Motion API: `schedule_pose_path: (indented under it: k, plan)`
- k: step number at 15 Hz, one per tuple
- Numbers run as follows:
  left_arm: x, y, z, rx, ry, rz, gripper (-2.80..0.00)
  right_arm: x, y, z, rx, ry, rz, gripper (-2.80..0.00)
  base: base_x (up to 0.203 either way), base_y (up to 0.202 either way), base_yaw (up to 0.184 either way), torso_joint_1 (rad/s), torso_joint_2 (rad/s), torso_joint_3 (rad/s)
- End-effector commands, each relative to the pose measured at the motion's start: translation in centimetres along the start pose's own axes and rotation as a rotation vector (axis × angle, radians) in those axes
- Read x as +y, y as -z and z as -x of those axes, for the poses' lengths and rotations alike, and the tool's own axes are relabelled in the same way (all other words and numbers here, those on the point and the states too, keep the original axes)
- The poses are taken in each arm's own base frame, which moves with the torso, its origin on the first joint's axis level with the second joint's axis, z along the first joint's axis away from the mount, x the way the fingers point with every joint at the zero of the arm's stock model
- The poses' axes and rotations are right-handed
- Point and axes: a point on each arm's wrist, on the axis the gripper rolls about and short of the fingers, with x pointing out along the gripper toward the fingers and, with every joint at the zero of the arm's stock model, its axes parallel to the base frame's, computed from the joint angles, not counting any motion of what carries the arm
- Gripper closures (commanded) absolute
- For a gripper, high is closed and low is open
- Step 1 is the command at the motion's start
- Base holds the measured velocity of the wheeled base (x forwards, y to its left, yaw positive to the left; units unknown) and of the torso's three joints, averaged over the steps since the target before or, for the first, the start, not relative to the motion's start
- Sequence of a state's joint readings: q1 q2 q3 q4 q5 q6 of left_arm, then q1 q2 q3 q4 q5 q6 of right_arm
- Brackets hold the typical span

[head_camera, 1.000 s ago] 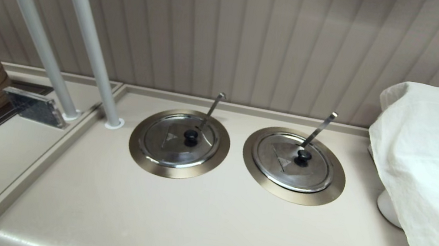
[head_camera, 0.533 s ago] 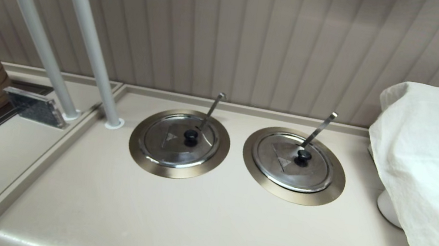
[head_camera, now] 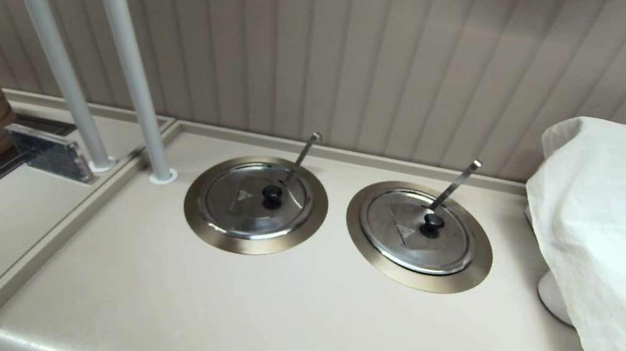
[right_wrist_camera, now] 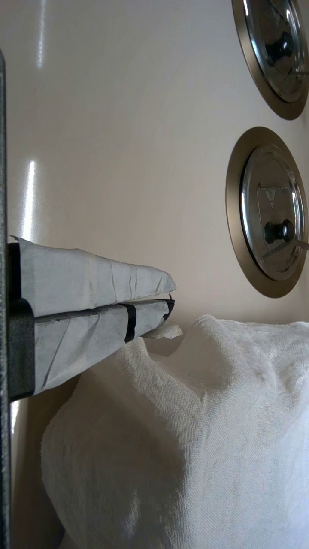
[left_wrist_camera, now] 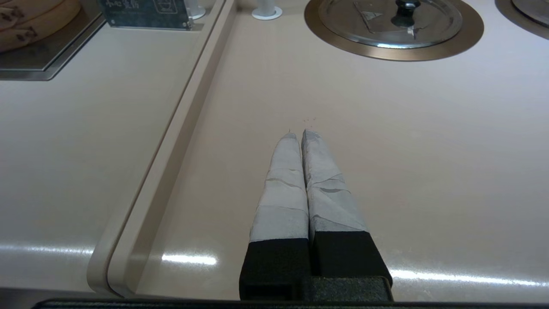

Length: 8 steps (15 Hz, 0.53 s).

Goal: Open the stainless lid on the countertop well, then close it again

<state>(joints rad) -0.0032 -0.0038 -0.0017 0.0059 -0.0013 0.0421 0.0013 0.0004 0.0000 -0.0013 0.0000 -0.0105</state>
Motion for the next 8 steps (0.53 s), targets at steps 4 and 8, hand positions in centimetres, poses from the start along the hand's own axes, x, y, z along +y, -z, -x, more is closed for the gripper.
schedule_pose_path:
  k: [4, 8]
  plan:
    - [0.00, 0.00, -0.03, 0.004, -0.001, 0.004, 0.00, 0.00, -0.01, -0.01, 0.001, 0.000, 0.002, 0.00, 0.000, 0.000, 0.000, 0.000, 0.00, 0.000]
    - [0.00, 0.00, -0.03, 0.004, -0.001, 0.003, 0.00, 0.00, -0.01, -0.01, 0.001, 0.000, 0.001, 0.00, 0.000, 0.000, 0.000, 0.000, 0.00, 0.000]
